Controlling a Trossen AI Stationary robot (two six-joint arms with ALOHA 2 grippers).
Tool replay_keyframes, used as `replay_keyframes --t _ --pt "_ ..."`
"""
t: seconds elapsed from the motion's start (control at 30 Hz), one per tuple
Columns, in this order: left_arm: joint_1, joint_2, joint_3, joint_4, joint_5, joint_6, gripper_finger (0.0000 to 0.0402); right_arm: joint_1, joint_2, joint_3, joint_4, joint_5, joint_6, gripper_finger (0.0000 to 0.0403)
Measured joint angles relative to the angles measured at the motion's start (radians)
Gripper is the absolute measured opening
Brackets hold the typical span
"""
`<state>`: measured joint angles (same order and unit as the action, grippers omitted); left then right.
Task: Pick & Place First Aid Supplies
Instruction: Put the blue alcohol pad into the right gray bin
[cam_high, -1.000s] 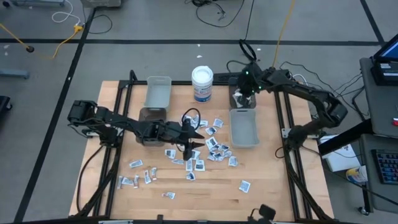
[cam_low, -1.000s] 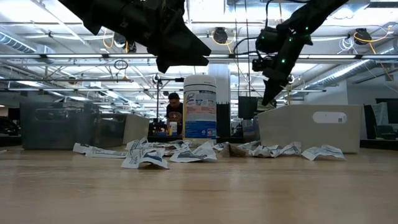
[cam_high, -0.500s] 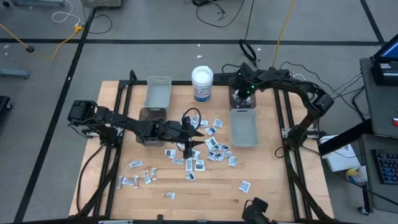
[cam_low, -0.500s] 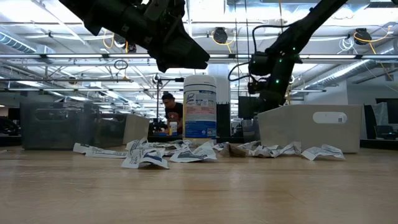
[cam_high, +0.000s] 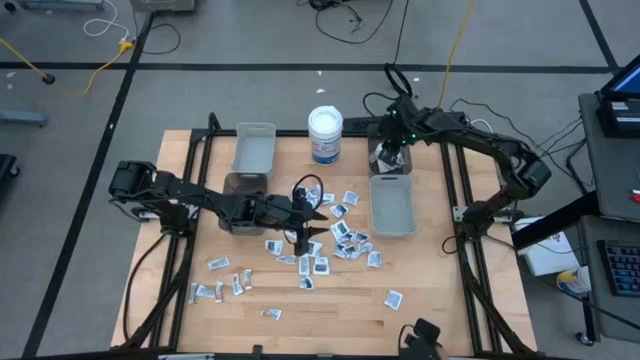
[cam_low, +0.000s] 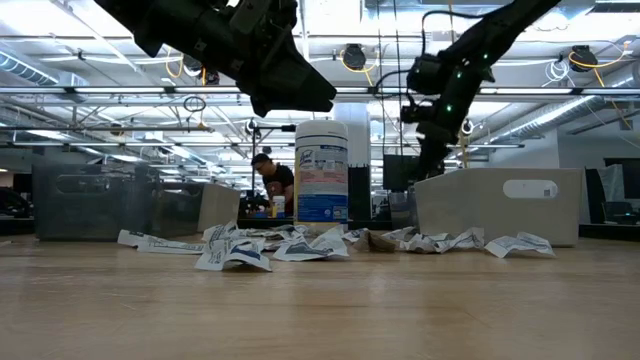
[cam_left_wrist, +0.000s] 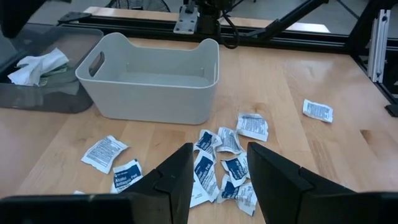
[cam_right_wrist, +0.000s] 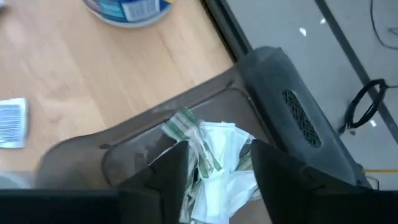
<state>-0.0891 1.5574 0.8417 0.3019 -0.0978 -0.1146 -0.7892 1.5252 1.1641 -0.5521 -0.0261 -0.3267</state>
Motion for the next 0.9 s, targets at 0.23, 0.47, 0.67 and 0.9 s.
replay_keyframes --t 0.23,0.47,0.67,0.9 --pt "0.0 0.0 0.0 -0.017 0.0 -0.012 0.0154 0.087 -0.099 0.0 -0.114 0.0 0.028 0.0211" --pt "0.0 0.0 0.0 -0.015 0.0 -0.052 0.0154 0.162 -0.147 0.0 -0.211 0.0 0.151 0.0203" --pt "0.0 0.0 0.0 -0.014 0.0 -0.055 0.0154 0.176 -0.146 -0.001 -0.276 0.0 0.191 0.02" --pt "-0.001 0.0 0.0 -0.029 0.031 -0.078 0.0154 0.321 -0.15 -0.001 -0.482 0.0 0.23 0.0202"
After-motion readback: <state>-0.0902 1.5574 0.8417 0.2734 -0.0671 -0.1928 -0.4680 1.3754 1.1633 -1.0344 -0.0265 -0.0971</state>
